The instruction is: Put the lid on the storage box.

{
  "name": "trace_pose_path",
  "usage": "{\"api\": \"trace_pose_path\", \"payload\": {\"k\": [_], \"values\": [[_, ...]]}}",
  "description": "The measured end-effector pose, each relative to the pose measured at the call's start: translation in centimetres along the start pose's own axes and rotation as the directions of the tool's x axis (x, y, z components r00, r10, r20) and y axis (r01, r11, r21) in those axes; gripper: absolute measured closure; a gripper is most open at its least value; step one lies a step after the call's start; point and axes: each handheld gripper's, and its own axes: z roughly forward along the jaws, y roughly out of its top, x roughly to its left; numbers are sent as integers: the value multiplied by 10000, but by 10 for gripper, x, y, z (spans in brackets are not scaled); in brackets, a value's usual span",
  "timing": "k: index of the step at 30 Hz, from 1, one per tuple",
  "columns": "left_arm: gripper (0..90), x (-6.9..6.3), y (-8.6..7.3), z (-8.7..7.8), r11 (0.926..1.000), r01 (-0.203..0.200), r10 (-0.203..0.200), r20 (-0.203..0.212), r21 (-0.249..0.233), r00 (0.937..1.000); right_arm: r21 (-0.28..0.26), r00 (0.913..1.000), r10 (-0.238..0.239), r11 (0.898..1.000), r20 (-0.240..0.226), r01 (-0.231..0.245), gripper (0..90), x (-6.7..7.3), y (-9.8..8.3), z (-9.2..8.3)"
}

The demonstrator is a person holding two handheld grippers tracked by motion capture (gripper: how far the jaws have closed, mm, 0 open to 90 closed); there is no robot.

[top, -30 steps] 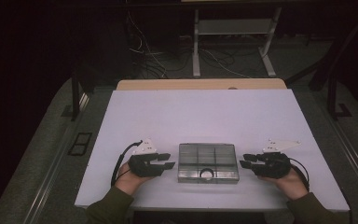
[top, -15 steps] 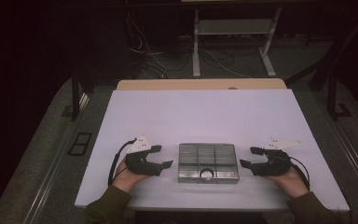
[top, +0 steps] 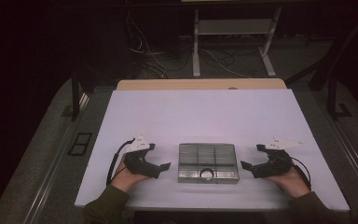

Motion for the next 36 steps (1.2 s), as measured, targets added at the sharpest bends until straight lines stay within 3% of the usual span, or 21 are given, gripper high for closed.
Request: {"api": "trace_pose_path", "payload": {"k": [20,36], "values": [[0,2,-10,-18,9984,207,-212,-87,-517,9997,-581,10000,-40,9983,-58,36,21,-5,-14,-23],[0,1,-17,-24,9985,237,-242,-102,-496,9997,-819,9999,134,9966,-27,-135,21,-11,-27,-35]]}}
